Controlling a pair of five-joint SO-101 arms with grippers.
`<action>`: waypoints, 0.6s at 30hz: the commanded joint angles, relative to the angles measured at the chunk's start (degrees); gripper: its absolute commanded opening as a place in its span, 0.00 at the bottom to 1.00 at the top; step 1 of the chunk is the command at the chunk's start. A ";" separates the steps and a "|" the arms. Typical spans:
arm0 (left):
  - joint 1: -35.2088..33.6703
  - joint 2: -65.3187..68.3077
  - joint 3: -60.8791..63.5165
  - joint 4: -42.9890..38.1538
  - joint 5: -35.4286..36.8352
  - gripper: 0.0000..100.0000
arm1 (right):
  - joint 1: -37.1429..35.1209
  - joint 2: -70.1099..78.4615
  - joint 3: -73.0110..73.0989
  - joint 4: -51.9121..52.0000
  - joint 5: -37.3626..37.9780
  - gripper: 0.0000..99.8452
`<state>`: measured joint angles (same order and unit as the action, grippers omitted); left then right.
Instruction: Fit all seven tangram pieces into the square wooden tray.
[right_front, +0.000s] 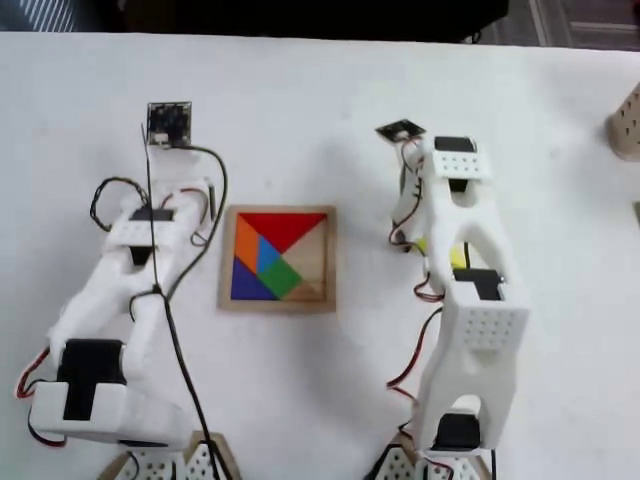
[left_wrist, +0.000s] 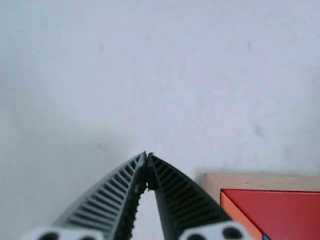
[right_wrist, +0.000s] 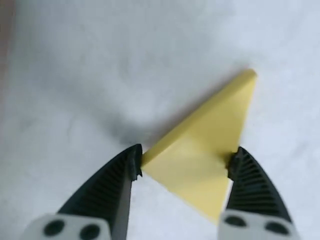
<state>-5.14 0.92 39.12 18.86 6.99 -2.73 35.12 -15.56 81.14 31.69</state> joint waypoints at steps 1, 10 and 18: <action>-0.31 -0.92 -3.78 -1.05 -0.53 0.02 | 0.22 -0.66 -5.71 5.05 0.26 0.16; -0.31 -0.92 -3.78 -1.05 -0.53 0.02 | -0.57 -0.66 -11.87 12.26 -0.62 0.16; -0.31 -0.92 -3.78 -1.05 -0.53 0.02 | -0.40 -0.04 -11.52 11.38 -1.67 0.16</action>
<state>-5.14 0.92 39.12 18.86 6.99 -2.90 36.35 -25.23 92.40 29.85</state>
